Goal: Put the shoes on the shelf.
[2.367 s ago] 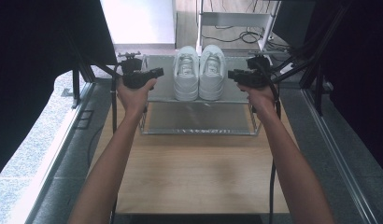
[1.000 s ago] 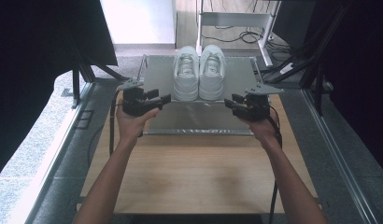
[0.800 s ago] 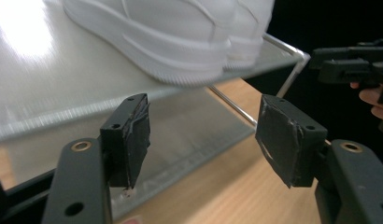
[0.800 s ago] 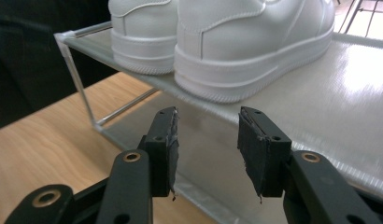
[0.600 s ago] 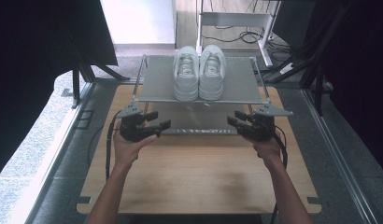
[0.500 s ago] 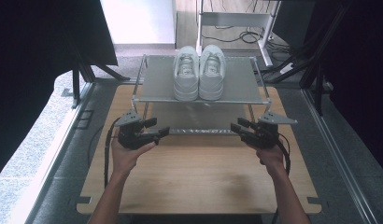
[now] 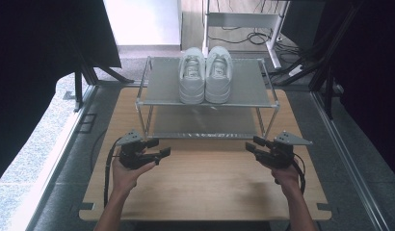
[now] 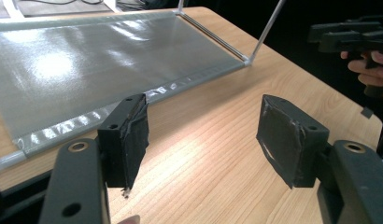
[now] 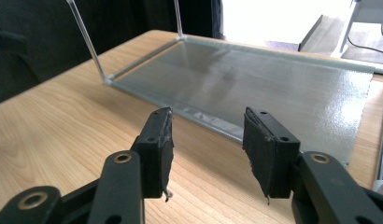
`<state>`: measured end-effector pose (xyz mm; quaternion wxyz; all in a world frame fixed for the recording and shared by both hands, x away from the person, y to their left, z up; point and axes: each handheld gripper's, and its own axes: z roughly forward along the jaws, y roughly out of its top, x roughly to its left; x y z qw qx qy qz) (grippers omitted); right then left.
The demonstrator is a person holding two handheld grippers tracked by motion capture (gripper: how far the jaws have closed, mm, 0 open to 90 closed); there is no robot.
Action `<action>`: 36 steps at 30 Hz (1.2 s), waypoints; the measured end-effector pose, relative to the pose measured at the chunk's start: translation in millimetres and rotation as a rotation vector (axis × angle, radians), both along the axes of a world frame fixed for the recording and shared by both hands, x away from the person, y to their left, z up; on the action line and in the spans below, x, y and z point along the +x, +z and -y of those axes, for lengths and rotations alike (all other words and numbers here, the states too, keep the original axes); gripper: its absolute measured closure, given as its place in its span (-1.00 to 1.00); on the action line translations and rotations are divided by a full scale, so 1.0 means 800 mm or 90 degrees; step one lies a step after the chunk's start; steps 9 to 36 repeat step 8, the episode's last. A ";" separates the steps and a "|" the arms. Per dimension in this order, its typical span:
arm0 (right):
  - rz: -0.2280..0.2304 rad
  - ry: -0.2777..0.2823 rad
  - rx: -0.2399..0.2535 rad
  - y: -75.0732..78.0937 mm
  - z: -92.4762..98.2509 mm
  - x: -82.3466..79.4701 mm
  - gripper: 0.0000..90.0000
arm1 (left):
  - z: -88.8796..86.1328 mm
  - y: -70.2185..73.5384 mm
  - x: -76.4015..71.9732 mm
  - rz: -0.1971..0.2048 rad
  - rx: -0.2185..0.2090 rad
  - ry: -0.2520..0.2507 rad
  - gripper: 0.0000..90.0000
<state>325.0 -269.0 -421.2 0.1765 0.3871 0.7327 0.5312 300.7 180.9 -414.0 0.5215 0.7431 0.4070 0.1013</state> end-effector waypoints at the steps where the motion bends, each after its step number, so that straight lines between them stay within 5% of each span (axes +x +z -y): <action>1: 0.008 0.001 0.017 0.005 0.000 -0.001 0.11 | 0.000 0.001 -0.001 0.002 -0.002 0.001 -0.25; 36: 0.020 -0.005 0.001 0.006 0.001 -0.003 -0.01 | 0.002 -0.002 -0.003 0.003 0.001 0.015 -0.29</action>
